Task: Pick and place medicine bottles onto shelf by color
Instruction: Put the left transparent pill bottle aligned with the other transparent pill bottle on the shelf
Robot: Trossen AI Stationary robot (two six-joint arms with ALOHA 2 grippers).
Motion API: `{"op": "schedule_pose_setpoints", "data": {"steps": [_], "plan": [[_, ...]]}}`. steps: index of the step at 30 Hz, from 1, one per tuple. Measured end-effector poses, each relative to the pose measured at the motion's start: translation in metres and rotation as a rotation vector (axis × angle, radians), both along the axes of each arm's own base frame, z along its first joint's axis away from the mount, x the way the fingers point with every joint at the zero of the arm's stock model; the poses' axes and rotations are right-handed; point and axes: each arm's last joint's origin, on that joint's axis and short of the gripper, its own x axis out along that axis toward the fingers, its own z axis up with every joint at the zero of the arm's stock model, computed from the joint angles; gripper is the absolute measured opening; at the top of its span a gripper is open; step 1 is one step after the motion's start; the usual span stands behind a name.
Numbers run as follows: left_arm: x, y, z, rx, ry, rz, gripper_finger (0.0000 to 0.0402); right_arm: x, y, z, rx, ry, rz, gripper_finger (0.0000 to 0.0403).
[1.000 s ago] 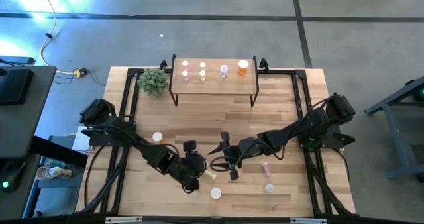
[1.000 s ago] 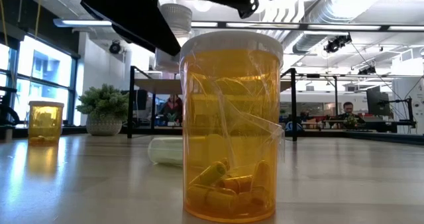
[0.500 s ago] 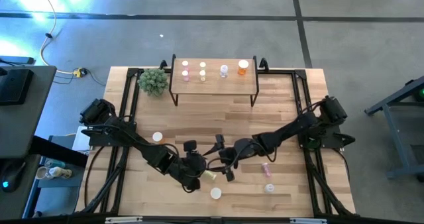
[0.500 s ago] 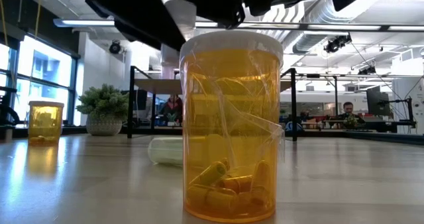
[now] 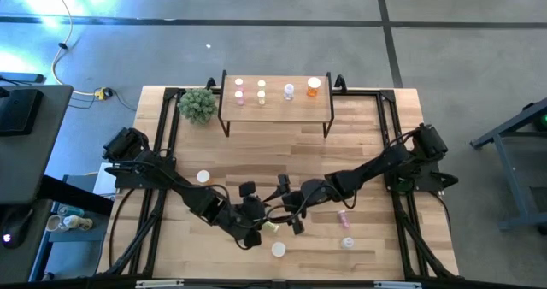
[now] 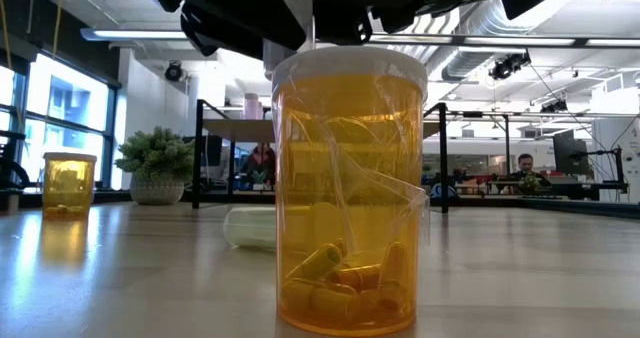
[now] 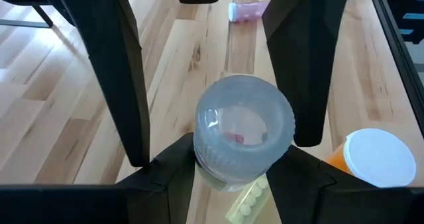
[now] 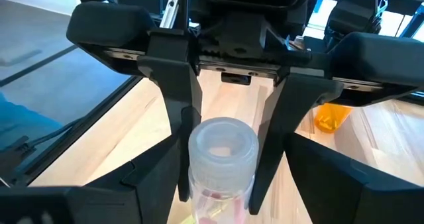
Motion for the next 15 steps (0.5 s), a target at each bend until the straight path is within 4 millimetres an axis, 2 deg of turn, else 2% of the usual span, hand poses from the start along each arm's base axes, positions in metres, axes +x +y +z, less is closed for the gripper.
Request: {"op": "schedule_pose_setpoints", "data": {"steps": [15], "plan": [[0.0, 0.0001, 0.0001, 0.004, -0.001, 0.001, 0.0157, -0.0001, 0.0002, -0.0001, -0.002, 0.001, 0.004, 0.0175]]}}
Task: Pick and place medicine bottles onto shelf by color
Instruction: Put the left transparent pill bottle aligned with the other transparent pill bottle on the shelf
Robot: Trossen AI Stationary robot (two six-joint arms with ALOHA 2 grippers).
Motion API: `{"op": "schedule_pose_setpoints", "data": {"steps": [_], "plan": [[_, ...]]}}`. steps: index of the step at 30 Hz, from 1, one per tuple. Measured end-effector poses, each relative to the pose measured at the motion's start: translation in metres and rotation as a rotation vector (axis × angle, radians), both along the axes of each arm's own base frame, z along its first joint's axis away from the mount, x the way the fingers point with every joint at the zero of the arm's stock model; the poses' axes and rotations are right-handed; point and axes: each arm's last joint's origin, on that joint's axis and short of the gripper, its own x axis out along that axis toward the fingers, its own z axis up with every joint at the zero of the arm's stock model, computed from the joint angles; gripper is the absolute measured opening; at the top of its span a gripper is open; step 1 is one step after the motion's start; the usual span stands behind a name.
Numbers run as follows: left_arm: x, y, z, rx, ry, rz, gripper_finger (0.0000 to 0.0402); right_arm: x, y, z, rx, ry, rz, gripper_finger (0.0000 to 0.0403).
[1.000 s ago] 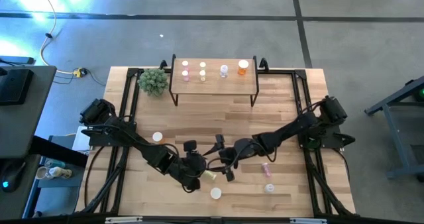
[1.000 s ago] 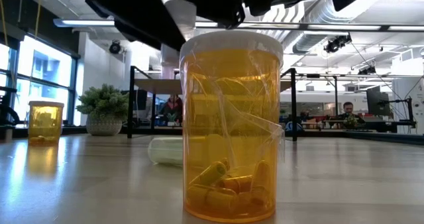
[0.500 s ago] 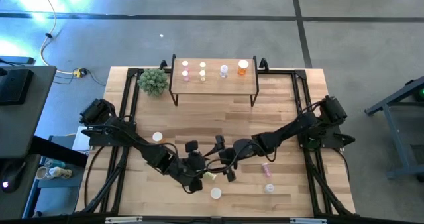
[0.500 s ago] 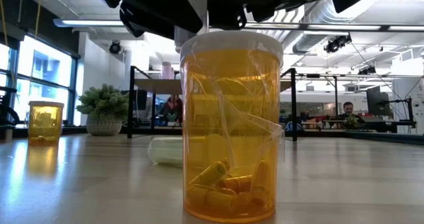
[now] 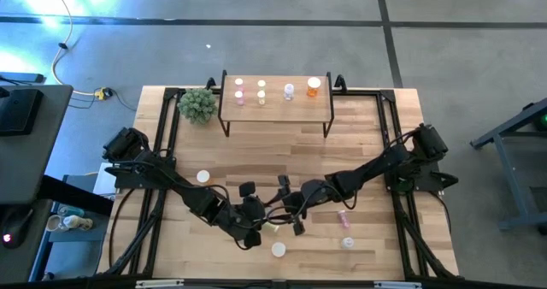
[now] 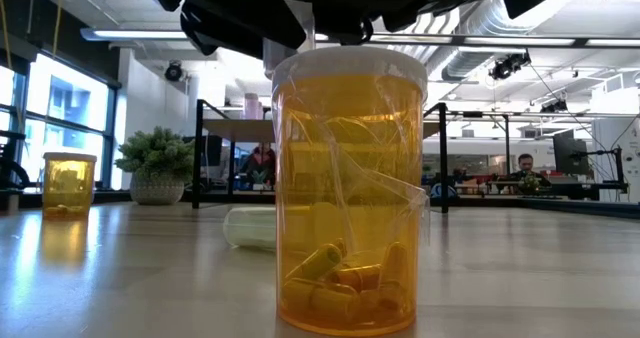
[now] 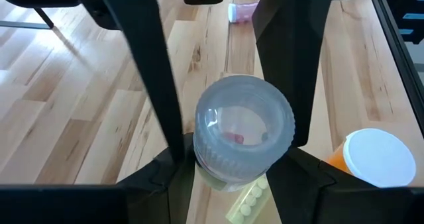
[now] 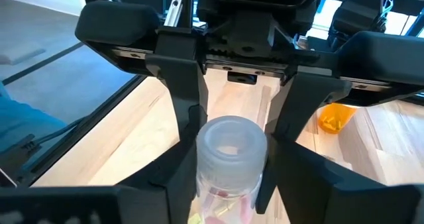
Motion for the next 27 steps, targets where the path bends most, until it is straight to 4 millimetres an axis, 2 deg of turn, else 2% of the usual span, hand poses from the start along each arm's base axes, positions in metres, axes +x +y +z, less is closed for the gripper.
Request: {"op": "schedule_pose_setpoints", "data": {"steps": [8, 27], "plan": [[0.0, 0.0, 0.0, 0.0, -0.001, 0.001, 0.0157, 0.0, 0.0001, 0.0, 0.003, 0.002, 0.008, 0.0137], [0.0, 0.0, 0.0, 0.0, 0.0, 0.0, 0.0157, 0.0, 0.0001, 0.0, 0.003, 0.001, 0.008, 0.0138]]}}
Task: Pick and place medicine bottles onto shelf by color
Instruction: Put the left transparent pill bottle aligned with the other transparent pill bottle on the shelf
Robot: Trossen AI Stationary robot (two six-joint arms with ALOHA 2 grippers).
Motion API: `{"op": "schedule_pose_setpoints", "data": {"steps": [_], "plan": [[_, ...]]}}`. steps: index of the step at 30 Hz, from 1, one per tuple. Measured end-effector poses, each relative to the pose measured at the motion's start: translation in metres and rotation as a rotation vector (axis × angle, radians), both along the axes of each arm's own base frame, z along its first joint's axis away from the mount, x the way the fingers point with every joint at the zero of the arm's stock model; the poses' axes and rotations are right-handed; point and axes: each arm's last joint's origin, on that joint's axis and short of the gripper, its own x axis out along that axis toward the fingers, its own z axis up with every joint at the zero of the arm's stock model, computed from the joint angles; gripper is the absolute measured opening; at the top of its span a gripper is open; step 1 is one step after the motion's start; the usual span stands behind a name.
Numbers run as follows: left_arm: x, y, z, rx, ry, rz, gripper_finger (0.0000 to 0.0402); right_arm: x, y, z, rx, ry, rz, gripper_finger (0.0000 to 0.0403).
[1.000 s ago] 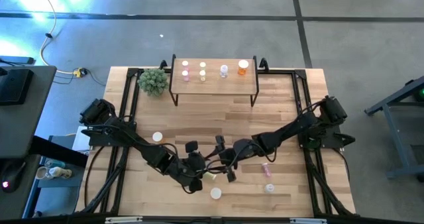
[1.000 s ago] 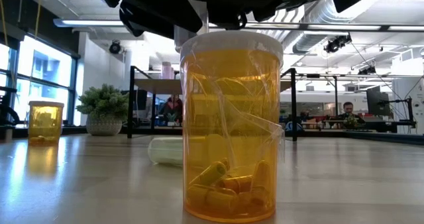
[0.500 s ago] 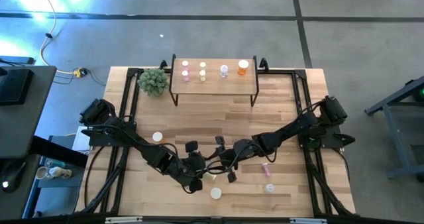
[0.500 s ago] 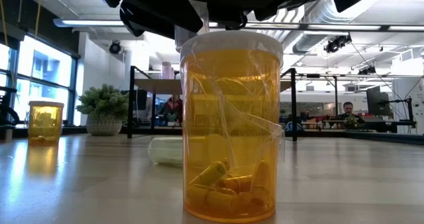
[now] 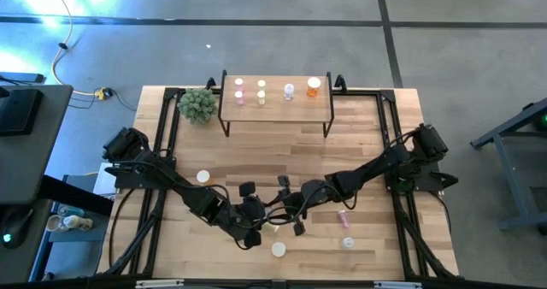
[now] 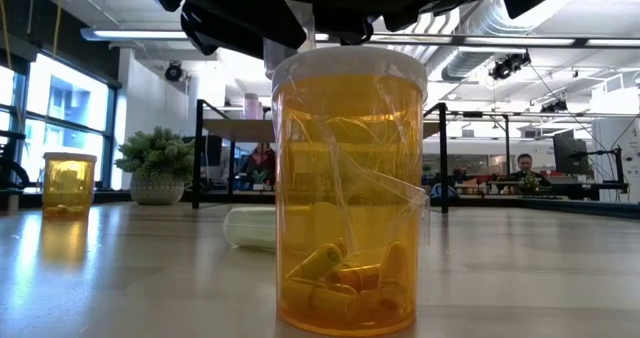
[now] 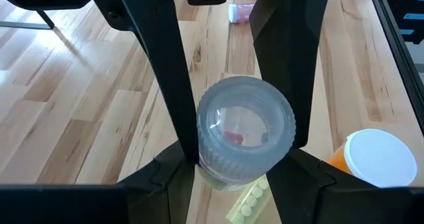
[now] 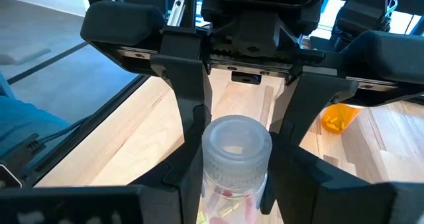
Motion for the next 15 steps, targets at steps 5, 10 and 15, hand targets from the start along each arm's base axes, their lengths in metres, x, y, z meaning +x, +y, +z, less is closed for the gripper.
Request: {"op": "schedule_pose_setpoints", "data": {"steps": [5, 10, 15], "plan": [[0.0, 0.0003, 0.0001, 0.007, -0.003, 0.008, 0.0164, 0.0, 0.0, 0.0, -0.001, 0.0, 0.0, 0.0138], [0.0004, 0.0003, -0.0021, 0.016, 0.002, 0.013, 0.0192, -0.0004, -0.0002, -0.0013, -0.006, 0.012, 0.0, 0.0138], [-0.0003, 0.0006, -0.007, 0.027, 0.034, 0.01, 0.0223, -0.0007, -0.0009, -0.0026, -0.018, 0.025, -0.02, 0.0138]]}}
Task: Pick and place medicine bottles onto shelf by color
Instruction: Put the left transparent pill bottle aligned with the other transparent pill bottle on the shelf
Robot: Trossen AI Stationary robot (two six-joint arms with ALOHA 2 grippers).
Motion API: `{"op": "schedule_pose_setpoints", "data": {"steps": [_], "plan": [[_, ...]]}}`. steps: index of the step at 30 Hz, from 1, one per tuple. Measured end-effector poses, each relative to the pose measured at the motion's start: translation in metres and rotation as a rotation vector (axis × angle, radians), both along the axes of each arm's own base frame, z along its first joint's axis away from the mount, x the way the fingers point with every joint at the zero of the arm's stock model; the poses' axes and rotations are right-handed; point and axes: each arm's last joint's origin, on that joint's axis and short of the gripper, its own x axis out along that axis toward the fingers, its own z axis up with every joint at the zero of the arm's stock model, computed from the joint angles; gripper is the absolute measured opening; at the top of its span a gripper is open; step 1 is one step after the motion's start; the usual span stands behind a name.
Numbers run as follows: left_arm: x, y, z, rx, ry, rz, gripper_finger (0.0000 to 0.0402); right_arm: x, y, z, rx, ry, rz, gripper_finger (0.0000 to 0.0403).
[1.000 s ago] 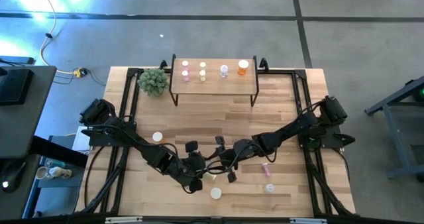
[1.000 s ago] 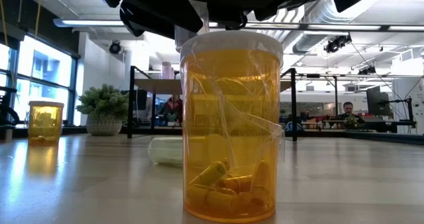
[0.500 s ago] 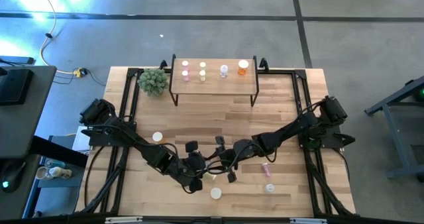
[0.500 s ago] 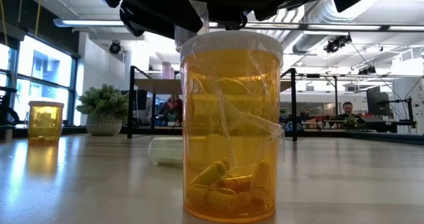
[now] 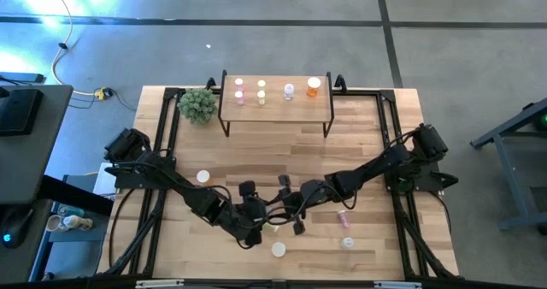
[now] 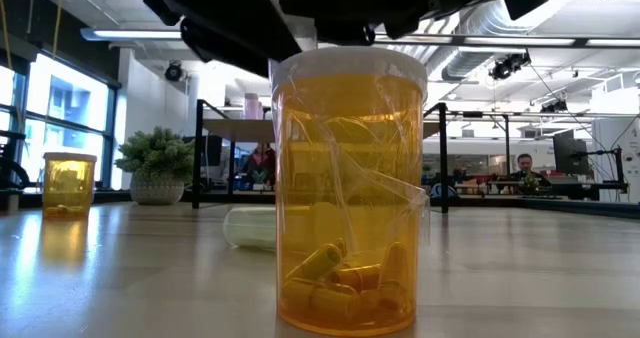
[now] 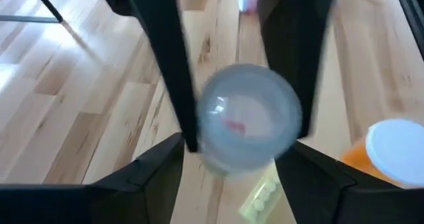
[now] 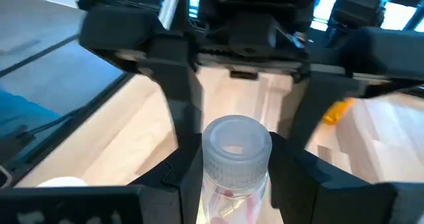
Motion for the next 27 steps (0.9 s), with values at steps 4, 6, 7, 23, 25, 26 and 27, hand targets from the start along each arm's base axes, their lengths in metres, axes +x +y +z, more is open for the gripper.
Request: {"op": "schedule_pose_setpoints", "data": {"steps": [4, 6, 7, 23, 25, 26, 27], "plan": [[-0.005, 0.0, 0.003, -0.04, 0.048, -0.048, 0.0231, -0.004, -0.002, 0.005, -0.021, 0.022, -0.034, 0.0138], [-0.007, 0.001, 0.009, -0.064, 0.041, -0.049, 0.0231, -0.007, -0.004, 0.01, -0.027, 0.026, -0.048, 0.0138], [-0.009, 0.001, 0.012, -0.065, 0.04, -0.046, 0.023, -0.008, -0.005, 0.013, -0.023, 0.024, -0.053, 0.0138], [-0.024, -0.009, 0.021, -0.04, 0.055, -0.056, 0.0227, -0.027, -0.003, 0.036, -0.037, 0.036, -0.168, 0.0138], [-0.027, -0.011, 0.023, -0.034, 0.054, -0.066, 0.0227, -0.028, -0.003, 0.039, -0.035, 0.031, -0.172, 0.0138], [-0.029, -0.012, 0.024, -0.031, 0.053, -0.069, 0.0227, -0.029, -0.003, 0.041, -0.036, 0.031, -0.175, 0.0138], [-0.03, -0.013, 0.026, -0.029, 0.048, -0.072, 0.0227, -0.032, -0.005, 0.043, -0.045, 0.04, -0.181, 0.0138]]}}
